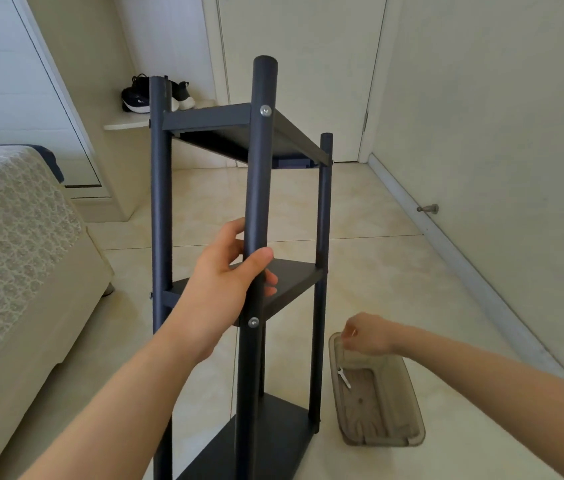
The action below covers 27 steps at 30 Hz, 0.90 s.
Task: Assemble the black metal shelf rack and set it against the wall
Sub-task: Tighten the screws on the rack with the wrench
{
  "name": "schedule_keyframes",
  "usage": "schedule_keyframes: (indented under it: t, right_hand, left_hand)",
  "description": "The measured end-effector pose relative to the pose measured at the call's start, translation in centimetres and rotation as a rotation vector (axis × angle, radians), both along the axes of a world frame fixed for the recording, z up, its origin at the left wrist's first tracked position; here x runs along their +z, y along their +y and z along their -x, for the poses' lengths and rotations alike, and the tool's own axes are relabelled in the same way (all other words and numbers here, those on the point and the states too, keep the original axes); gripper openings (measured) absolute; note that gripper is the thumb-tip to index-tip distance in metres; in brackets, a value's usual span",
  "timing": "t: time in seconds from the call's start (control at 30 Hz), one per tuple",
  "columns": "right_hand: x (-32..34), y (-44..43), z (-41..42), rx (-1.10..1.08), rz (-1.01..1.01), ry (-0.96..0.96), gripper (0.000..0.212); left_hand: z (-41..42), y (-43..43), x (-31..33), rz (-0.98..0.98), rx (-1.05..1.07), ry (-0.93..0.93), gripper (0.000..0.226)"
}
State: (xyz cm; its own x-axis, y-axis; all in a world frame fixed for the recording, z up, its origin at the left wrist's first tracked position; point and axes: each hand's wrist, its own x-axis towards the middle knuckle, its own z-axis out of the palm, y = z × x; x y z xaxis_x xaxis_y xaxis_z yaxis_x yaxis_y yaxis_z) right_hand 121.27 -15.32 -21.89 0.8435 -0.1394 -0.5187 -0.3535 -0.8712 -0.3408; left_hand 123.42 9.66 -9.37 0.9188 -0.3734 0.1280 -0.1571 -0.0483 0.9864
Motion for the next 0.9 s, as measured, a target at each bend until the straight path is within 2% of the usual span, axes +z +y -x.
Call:
schedule_keyframes:
  t: [0.07, 0.13, 0.2, 0.23, 0.4, 0.53, 0.6, 0.7, 0.8, 0.9]
  right_hand:
    - [-3.2, -0.4, 0.5, -0.052, 0.022, 0.065, 0.022]
    - [-6.3, -0.5, 1.0, -0.106, 0.025, 0.1, 0.031]
    - [-9.5, -0.1, 1.8, -0.142, 0.003, 0.134, 0.016]
    - [-11.0, 0.1, 2.1, -0.162, -0.017, 0.144, 0.016]
    - [-16.2, 1.5, 3.8, -0.289, -0.13, 0.209, 0.029]
    - [-17.5, 2.4, 3.9, -0.323, -0.204, 0.24, 0.049]
    - [-17.5, 2.6, 3.9, -0.308, -0.254, 0.337, 0.053]
    - [-17.6, 2.0, 4.5, -0.361, -0.436, 0.534, 0.059]
    - [-17.9, 0.7, 5.0, -0.396, -0.628, 0.626, 0.046]
    - [-18.7, 0.5, 5.4, -0.402, -0.566, 0.512, 0.026]
  left_hand:
    - [0.0, -0.3, 0.0, -0.018, 0.001, -0.008, 0.038]
    - [0.1, -0.6, 0.0, -0.005, 0.004, 0.001, 0.035]
    - [0.2, -0.9, -0.2, 0.004, 0.002, 0.002, 0.031]
    - [0.2, -1.0, -0.1, 0.009, 0.001, -0.005, 0.03]
    - [0.4, -1.4, -0.5, 0.001, -0.019, -0.025, 0.027]
    - [0.3, -1.3, -0.9, -0.014, -0.018, -0.03, 0.031]
    - [0.2, -1.3, -0.9, -0.03, -0.003, -0.041, 0.032]
    - [0.2, -1.4, -0.9, -0.045, 0.018, -0.043, 0.032]
    - [0.4, -1.4, -0.8, -0.052, 0.035, -0.044, 0.031]
    - [0.5, -1.3, -0.7, -0.076, 0.041, -0.06, 0.031]
